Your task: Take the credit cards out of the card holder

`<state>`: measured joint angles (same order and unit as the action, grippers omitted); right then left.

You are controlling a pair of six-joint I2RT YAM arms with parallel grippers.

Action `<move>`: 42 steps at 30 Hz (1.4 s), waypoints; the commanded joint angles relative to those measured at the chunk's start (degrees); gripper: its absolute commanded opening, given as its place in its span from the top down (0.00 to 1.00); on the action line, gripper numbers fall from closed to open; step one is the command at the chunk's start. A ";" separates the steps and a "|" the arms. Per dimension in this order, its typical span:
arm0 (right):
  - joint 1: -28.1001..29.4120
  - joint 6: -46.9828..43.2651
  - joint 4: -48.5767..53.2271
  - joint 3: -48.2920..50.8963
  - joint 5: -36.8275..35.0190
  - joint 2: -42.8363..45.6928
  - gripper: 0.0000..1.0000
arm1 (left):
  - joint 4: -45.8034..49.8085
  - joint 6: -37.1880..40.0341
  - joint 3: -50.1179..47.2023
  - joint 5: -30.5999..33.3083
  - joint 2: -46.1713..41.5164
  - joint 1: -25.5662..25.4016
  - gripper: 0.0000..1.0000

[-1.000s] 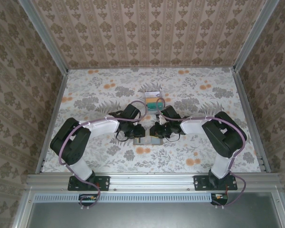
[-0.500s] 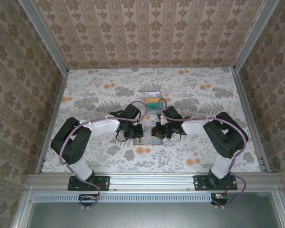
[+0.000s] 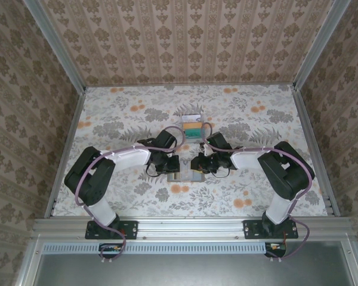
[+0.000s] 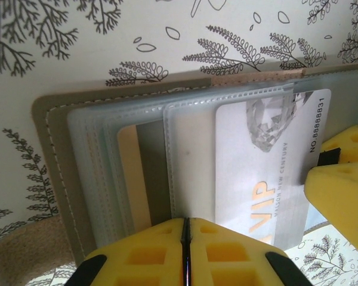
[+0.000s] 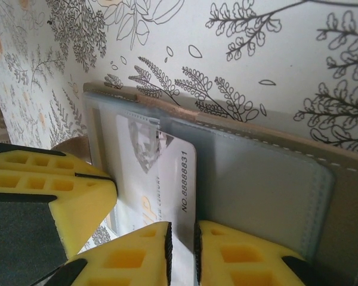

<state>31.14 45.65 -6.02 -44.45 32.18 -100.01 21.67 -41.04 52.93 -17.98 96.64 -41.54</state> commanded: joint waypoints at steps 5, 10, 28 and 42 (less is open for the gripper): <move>0.15 1.29 -1.47 -0.28 0.25 -2.54 0.85 | 4.95 0.84 -0.83 1.72 2.68 -0.03 0.91; -0.10 0.63 -0.12 0.14 -0.70 -1.89 0.99 | 5.27 0.99 -0.93 2.02 2.56 0.01 0.91; -9.07 -9.28 11.60 5.37 0.77 11.34 1.00 | 5.95 2.11 -0.16 1.46 1.63 1.42 0.91; -8.81 -28.00 36.47 -19.39 -12.97 16.64 1.00 | 7.42 2.82 7.41 0.92 -7.49 4.68 0.58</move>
<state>22.13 24.49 22.83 -58.52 25.21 -82.48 27.31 -39.05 58.24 -17.98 92.73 -38.06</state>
